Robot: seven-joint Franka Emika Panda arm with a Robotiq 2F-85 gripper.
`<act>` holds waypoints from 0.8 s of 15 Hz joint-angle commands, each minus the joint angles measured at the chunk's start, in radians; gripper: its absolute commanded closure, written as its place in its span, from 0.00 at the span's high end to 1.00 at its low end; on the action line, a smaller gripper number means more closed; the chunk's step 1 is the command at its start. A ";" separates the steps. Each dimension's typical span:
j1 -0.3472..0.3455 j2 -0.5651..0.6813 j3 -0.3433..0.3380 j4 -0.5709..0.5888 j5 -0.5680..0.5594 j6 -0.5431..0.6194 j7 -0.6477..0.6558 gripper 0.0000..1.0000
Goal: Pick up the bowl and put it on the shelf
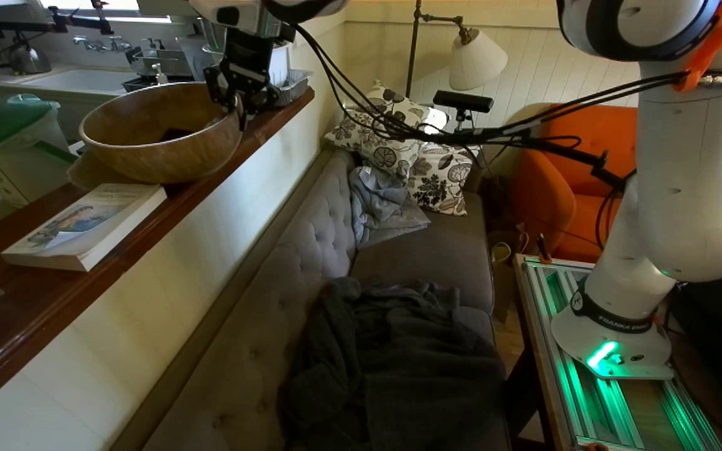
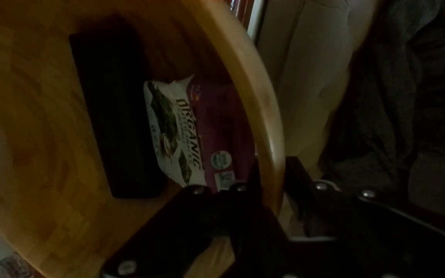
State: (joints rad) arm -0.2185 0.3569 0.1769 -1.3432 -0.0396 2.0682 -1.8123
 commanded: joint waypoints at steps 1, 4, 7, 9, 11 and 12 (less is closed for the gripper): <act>0.041 0.070 -0.052 0.116 0.094 -0.009 0.038 0.04; 0.053 0.115 -0.072 0.164 0.109 0.005 0.066 0.04; 0.036 0.152 -0.053 0.200 0.093 0.023 0.091 0.04; 0.040 0.168 -0.055 0.223 0.082 0.022 0.104 0.04; 0.041 0.180 -0.056 0.245 0.074 0.007 0.107 0.04; 0.041 0.182 -0.056 0.251 0.070 -0.003 0.103 0.04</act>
State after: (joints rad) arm -0.1839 0.5014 0.1264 -1.1640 0.0409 2.0730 -1.7205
